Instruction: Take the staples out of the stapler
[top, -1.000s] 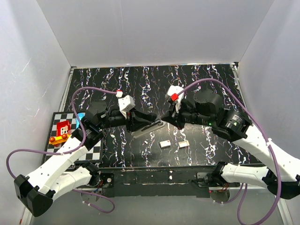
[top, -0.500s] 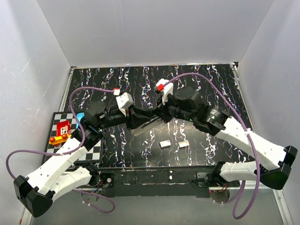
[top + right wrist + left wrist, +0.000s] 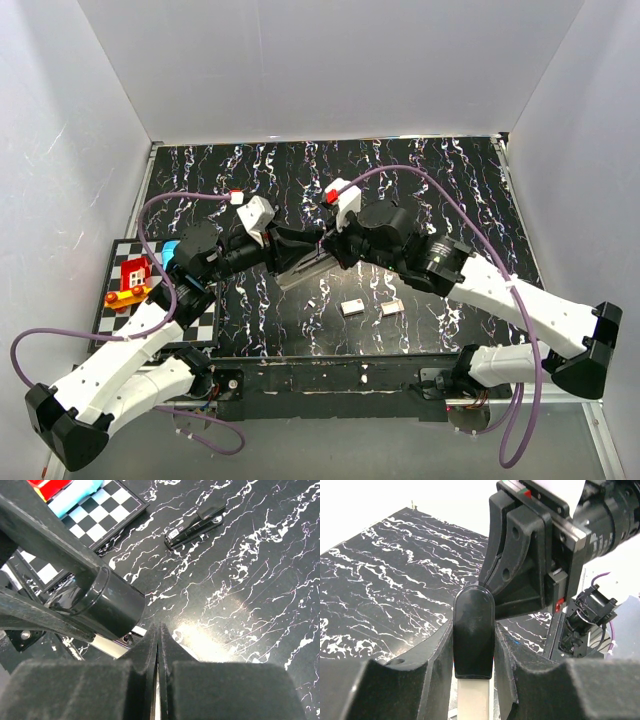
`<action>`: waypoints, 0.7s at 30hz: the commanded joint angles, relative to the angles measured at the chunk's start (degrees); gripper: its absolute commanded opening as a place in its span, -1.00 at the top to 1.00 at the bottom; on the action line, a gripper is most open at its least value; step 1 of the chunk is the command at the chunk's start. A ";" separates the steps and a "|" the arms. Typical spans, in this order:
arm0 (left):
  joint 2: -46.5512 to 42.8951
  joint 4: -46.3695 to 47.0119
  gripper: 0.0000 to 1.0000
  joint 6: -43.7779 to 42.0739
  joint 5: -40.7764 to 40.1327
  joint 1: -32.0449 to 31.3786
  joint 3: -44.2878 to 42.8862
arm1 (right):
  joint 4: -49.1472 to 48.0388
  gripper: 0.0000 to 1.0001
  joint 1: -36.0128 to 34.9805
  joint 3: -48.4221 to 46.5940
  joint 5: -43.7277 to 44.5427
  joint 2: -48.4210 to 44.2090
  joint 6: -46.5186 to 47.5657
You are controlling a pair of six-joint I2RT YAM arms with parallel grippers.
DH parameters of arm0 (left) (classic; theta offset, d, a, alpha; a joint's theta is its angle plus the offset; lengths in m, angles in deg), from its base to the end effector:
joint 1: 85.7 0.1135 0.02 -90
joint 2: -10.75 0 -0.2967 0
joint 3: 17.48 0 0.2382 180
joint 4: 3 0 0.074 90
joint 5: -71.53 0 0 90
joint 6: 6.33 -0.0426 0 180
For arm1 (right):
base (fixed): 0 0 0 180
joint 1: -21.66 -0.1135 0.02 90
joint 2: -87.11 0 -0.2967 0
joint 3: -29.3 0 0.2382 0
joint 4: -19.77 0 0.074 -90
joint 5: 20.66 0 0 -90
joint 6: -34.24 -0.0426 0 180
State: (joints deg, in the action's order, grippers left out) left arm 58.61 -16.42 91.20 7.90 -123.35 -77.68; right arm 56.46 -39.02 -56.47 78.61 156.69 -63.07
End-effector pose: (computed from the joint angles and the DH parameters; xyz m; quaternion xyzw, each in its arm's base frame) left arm 0.1197 -0.1162 0.3823 0.3348 0.6295 -0.4123 0.5671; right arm 0.1303 0.2180 0.4173 -0.3266 0.7524 0.2626 0.5082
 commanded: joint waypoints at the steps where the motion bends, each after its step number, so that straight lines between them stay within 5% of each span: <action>1: -2.50 6.39 1.00 1.69 -7.47 0.21 -0.71 | -2.59 0.97 -1.36 2.27 3.99 1.17 -1.74; 21: -3.12 12.36 1.00 9.17 -18.19 0.29 -0.01 | -21.49 0.97 -2.07 13.52 1.36 5.48 -2.09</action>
State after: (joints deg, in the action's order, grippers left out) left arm 57.56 -15.13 98.57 -5.57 -123.39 -76.47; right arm 39.96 -40.35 -45.43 83.10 160.89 -64.62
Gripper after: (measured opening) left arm 0.312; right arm 0.022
